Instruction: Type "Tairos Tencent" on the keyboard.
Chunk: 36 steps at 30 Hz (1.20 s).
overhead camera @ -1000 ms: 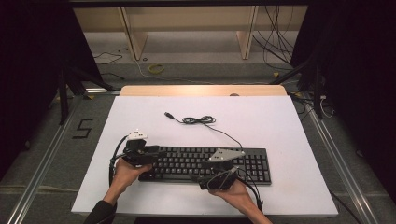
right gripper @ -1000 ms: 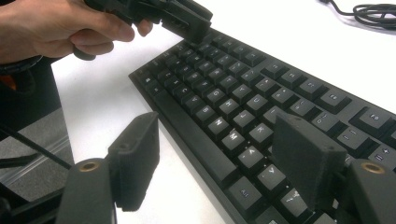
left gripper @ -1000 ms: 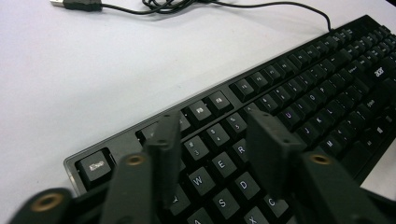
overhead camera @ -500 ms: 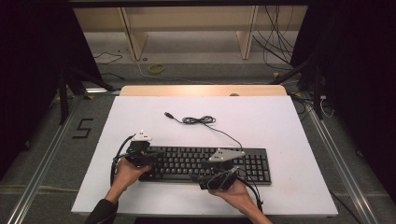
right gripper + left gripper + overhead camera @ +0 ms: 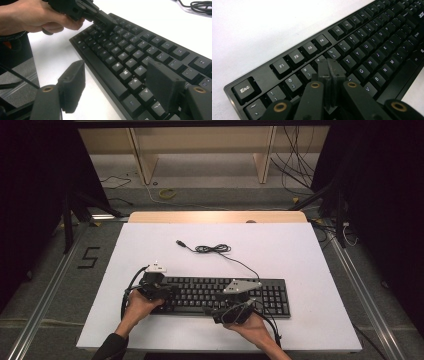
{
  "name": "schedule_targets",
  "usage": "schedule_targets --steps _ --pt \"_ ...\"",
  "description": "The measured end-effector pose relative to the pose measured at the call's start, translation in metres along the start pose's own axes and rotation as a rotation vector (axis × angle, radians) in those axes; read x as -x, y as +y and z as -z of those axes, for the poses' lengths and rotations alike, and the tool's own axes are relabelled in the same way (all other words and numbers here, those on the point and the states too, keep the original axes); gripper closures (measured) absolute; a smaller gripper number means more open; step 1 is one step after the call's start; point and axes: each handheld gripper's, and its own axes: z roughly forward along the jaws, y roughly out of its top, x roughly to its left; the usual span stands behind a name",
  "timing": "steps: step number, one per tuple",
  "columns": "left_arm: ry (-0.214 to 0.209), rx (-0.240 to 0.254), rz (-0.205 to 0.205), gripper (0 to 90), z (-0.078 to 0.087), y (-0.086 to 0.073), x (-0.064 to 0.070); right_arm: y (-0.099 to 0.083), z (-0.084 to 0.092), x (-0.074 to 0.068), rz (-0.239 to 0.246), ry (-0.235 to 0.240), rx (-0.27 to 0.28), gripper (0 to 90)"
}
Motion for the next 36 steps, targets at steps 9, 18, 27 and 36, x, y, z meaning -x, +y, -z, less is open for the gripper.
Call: schedule_targets --steps 9,18,27,36 --pt "-0.005 -0.015 0.005 88.9 -0.0032 -0.0003 0.0017 0.0001 0.0005 -0.0001 -0.001 -0.001 0.001 33.1" --pt "-0.010 -0.019 -0.001 89.0 -0.0040 -0.0004 0.0020 0.0002 0.0003 -0.0001 0.001 0.000 0.000 33.1" --pt "-0.005 -0.026 0.003 89.2 -0.0068 -0.0022 0.0043 0.0001 0.0002 -0.0007 0.004 -0.002 -0.001 33.0" --pt "-0.007 -0.005 0.003 87.5 -0.0014 -0.0002 0.0055 0.0004 0.0004 -0.0009 0.003 -0.001 0.001 33.1"
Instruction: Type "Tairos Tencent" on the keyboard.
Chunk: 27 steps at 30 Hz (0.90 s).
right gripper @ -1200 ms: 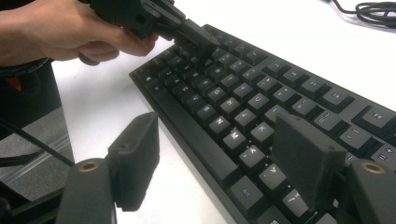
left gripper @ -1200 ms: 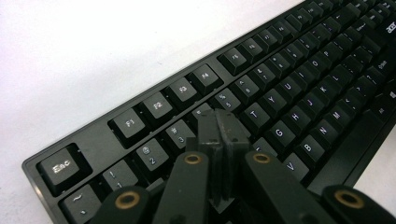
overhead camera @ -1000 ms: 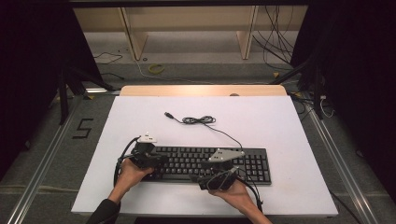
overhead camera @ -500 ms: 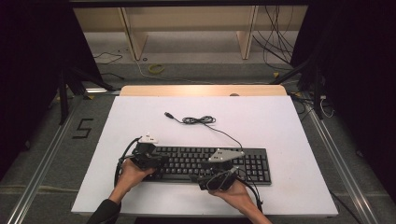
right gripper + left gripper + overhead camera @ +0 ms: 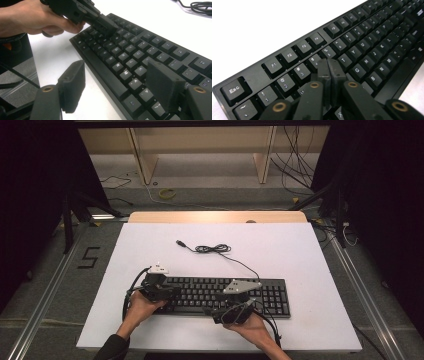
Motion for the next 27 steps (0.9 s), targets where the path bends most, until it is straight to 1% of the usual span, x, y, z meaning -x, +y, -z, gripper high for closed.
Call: schedule_targets --steps 4,8,14,18,21,27 --pt "-0.019 0.017 0.002 85.9 0.004 0.000 0.002 0.000 0.000 0.000 0.000 -0.001 0.002 33.1" --pt "-0.029 0.035 0.014 80.5 0.008 0.000 0.002 0.000 0.000 -0.001 0.001 -0.002 0.002 33.1" --pt "-0.051 0.072 0.031 69.6 0.013 -0.002 0.001 0.001 -0.002 -0.001 0.001 -0.002 -0.004 33.2" --pt "-0.078 0.093 0.063 61.9 0.016 -0.003 0.001 0.001 -0.003 -0.001 0.000 -0.004 -0.004 33.2" --pt "-0.076 0.102 0.076 60.4 0.020 -0.003 0.001 0.001 -0.003 -0.001 0.002 -0.004 -0.004 33.2" --pt "-0.073 0.112 0.070 55.2 0.023 -0.004 0.002 0.002 -0.004 -0.001 0.001 -0.002 -0.005 33.2"
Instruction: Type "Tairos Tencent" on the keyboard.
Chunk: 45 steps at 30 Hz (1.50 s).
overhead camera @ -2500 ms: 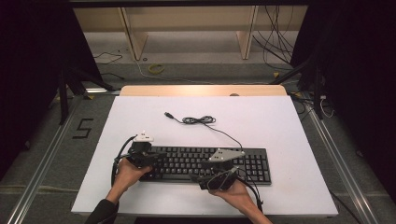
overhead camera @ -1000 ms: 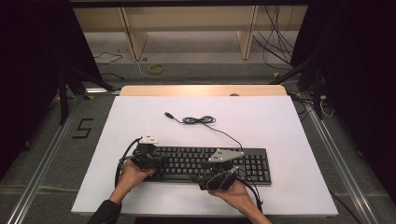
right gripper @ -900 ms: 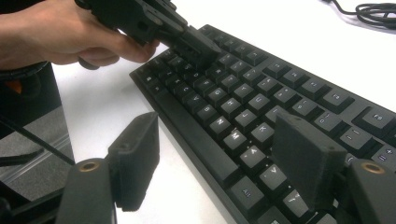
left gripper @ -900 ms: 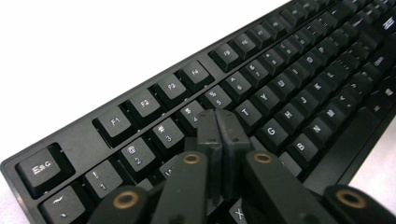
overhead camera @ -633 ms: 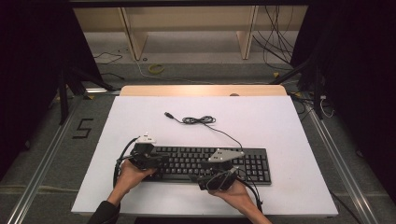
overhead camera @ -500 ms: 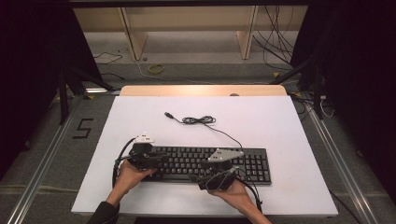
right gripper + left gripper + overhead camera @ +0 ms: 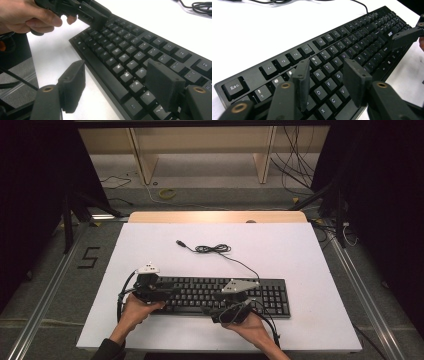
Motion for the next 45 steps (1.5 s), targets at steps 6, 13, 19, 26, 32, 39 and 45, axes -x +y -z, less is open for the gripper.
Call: schedule_targets --steps 6,13,19,26,32,39,45 --pt "0.004 0.003 0.008 46.8 0.001 -0.002 0.002 0.001 -0.002 -0.001 0.002 0.001 -0.004 33.4" --pt "0.003 0.024 0.014 40.5 0.004 -0.007 0.004 0.003 -0.007 0.000 0.000 -0.006 -0.013 34.9" --pt "0.004 0.050 0.015 37.1 0.007 -0.013 0.007 0.006 -0.011 0.000 0.002 -0.014 -0.027 42.4" --pt "0.007 0.092 0.021 34.6 0.014 -0.018 0.009 0.012 -0.017 0.000 0.003 -0.031 -0.051 58.0" --pt "0.007 0.119 0.019 33.3 0.018 -0.022 0.009 0.013 -0.024 -0.002 0.016 -0.036 -0.067 70.2" --pt "-0.009 0.144 0.006 32.8 0.022 -0.027 0.012 0.013 -0.033 -0.002 0.025 -0.040 -0.088 82.5" --pt "-0.017 0.167 0.005 31.4 0.025 -0.032 0.015 0.012 -0.041 -0.002 0.038 -0.044 -0.112 89.4"
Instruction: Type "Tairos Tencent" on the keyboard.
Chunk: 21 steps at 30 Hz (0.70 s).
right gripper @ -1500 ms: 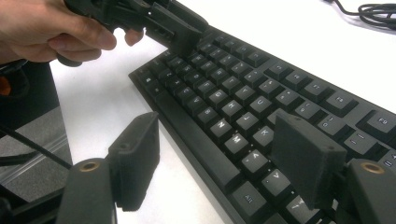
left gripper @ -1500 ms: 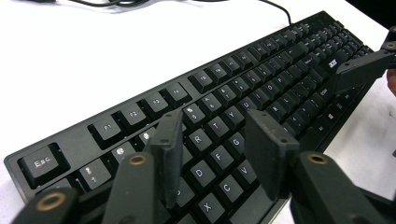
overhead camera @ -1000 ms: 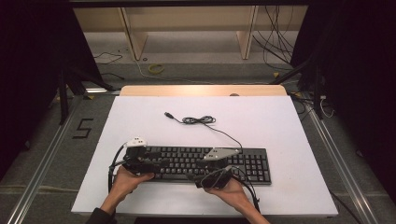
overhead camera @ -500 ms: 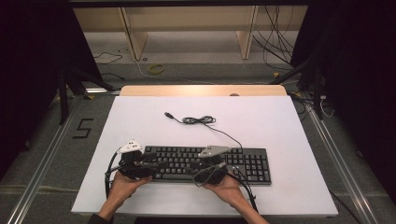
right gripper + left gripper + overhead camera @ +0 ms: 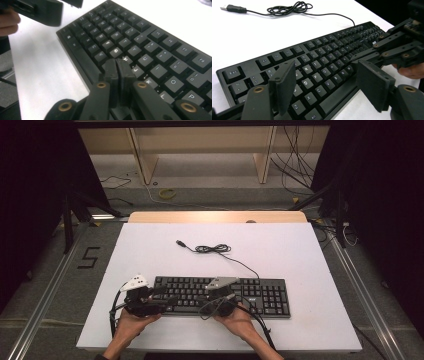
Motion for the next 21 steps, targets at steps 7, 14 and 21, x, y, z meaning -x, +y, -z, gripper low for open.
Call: schedule_targets --steps 7,14,21 --pt "0.001 0.007 -0.014 30.7 0.003 -0.004 0.003 0.000 -0.005 0.000 -0.001 -0.001 -0.009 90.0" --pt "0.007 0.011 -0.013 28.9 0.004 -0.006 0.003 0.000 -0.009 -0.001 0.002 -0.003 -0.022 90.0" --pt "0.007 0.019 -0.016 28.0 0.004 -0.007 0.004 -0.002 -0.011 0.000 0.004 -0.010 -0.035 90.0"
